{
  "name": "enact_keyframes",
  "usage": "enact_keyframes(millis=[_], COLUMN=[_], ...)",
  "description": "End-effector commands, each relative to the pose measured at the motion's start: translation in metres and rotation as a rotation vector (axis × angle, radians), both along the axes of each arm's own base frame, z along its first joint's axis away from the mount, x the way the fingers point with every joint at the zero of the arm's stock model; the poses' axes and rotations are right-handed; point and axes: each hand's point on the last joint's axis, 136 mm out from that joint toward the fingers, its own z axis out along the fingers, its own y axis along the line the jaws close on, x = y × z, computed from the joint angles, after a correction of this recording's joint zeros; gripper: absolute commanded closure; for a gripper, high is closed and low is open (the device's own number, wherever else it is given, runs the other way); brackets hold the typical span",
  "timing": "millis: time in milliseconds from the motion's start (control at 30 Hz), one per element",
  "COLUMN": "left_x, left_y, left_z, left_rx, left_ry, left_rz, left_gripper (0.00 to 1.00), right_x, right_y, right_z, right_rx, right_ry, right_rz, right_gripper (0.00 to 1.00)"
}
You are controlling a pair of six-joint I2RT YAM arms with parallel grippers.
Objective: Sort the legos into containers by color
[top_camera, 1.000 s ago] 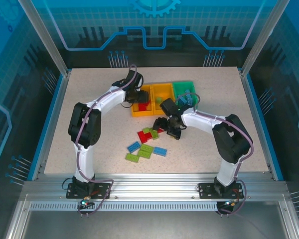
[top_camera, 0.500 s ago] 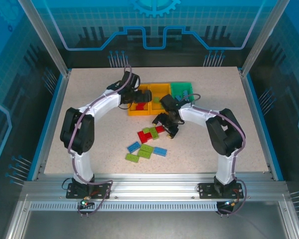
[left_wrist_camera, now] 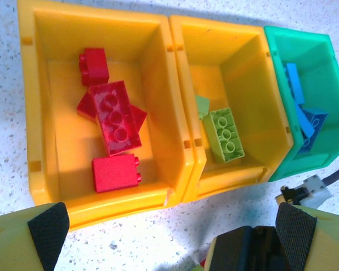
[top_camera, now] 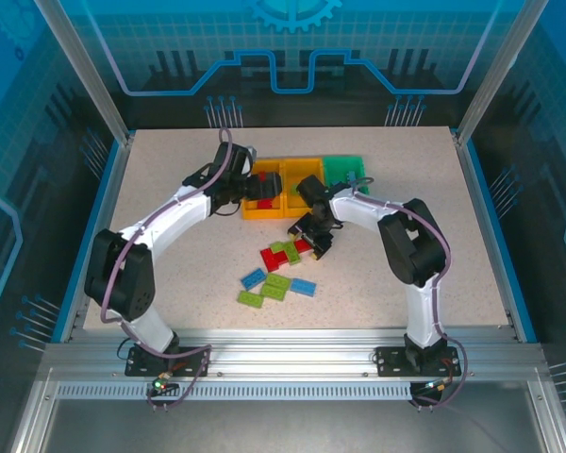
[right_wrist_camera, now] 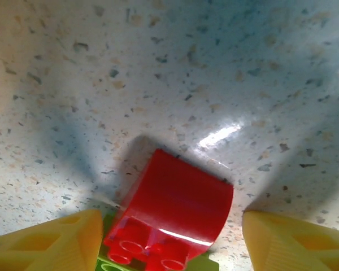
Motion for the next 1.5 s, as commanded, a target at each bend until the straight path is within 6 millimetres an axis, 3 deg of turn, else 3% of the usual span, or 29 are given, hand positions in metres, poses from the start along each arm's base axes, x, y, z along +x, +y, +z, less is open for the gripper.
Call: enact_keyframes(millis=[0,200,367,533,700,800,967,1233,1267,1467], left_x=[-0.008,-0.019,-0.025,-0.033,-0.049,-0.060,-0.078,-0.096,-0.098,-0.109], left_y=[0.002,0.013,0.026,0.045,0.061,0.068,0.075,0.076,0.075,0.068], left_z=[0.007,-0.002,-0.005,-0.011,-0.034,-0.050,-0.067,-0.086,-0.088,-0.095], left_rx=[-0.021,-0.012,-0.007,-0.006,0.034,0.059,0.067,0.035,0.030,0.006], left_ry=[-0.018,-0.005,-0.001,0.024,0.099,0.148,0.194,0.244,0.253,0.281], left_rz=[0.010,0.026,0.049,0.104,0.143,0.160,0.187,0.210,0.206,0.167], left_gripper=[0.01,0.01,0.01,0.01,0.01,0.01,0.01,0.01,0.01,0.01], right_x=[-0.014,-0.018,-0.018,0.002,0.037,0.054,0.084,0.133,0.138,0.158], right_y=[-0.007,-0.017,-0.028,-0.022,0.005,0.023,0.045,0.091,0.093,0.103], right_z=[-0.019,-0.029,-0.021,0.022,0.082,0.104,0.125,0.134,0.123,0.104], right_rx=[-0.056,-0.093,-0.126,-0.139,-0.175,-0.172,-0.194,-0.149,-0.166,-0.134], right_ry=[0.084,0.104,0.058,-0.120,-0.388,-0.487,-0.612,-0.708,-0.688,-0.682], right_rz=[-0.013,-0.018,0.007,0.121,0.349,0.454,0.565,0.723,0.739,0.744], right_gripper=[0.39,0.59,0.69,0.72,0.73,0.73,0.73,0.71,0.70,0.66])
